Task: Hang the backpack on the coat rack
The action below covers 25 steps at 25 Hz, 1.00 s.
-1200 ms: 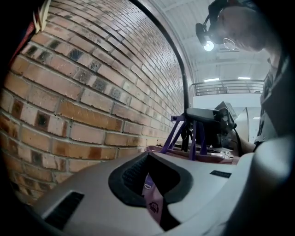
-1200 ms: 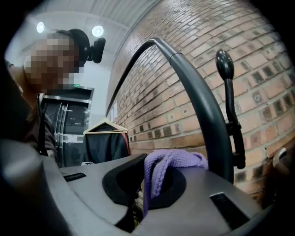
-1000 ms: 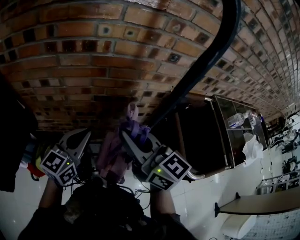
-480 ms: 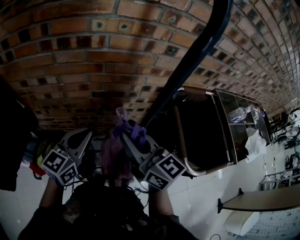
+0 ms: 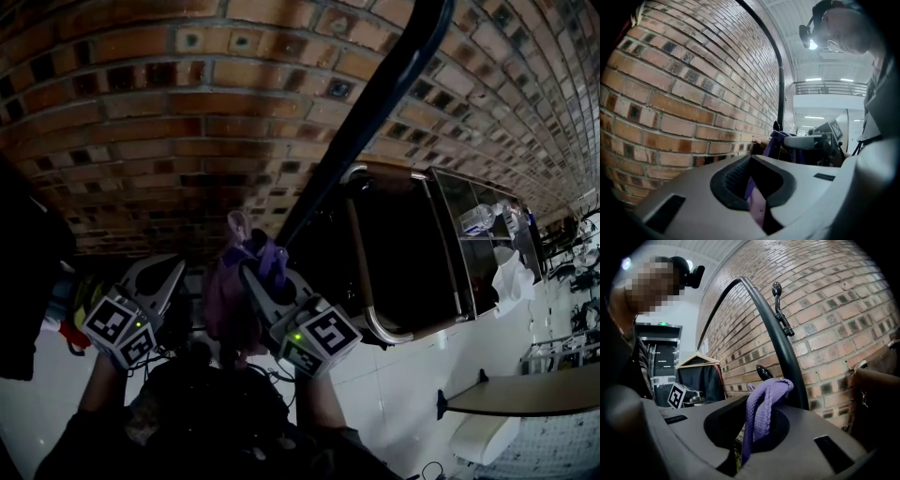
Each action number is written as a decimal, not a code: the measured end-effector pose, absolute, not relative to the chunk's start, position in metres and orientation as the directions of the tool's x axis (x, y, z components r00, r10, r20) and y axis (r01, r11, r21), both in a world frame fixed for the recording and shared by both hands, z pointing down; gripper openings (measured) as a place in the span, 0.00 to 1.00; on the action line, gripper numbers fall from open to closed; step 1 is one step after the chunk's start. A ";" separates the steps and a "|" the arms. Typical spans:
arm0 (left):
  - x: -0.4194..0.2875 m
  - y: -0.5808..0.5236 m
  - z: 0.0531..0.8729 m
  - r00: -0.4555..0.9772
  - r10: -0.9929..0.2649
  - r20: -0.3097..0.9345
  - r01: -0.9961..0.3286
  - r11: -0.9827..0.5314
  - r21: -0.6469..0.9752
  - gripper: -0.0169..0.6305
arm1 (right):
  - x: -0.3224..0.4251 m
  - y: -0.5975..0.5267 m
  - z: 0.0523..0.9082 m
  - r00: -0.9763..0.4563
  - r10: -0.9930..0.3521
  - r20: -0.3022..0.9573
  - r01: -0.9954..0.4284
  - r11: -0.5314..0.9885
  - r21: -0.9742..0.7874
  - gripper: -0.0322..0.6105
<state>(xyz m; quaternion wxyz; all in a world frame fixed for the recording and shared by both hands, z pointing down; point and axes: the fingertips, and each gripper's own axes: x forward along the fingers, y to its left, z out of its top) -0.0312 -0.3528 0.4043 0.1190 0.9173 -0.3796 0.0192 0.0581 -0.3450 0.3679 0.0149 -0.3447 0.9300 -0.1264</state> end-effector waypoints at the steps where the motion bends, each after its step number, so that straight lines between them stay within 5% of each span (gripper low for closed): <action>1: -0.030 -0.352 0.405 0.713 -0.690 0.126 -0.699 -0.686 0.202 0.08 | 0.059 -0.346 0.371 -0.756 -0.651 0.067 -0.646 0.725 -0.238 0.05; 9: -0.021 -0.347 0.405 0.722 -0.681 0.120 -0.690 -0.697 0.198 0.08 | 0.067 -0.350 0.390 -0.723 -0.688 0.069 -0.680 0.690 -0.247 0.13; 16: -0.016 -0.350 0.407 0.727 -0.677 0.115 -0.685 -0.700 0.201 0.08 | 0.080 -0.352 0.397 -0.689 -0.719 0.091 -0.719 0.663 -0.209 0.33; 25: -0.008 -0.353 0.409 0.733 -0.673 0.102 -0.677 -0.706 0.209 0.08 | 0.119 -0.334 0.392 -0.637 -0.767 0.081 -0.766 0.616 -0.186 0.35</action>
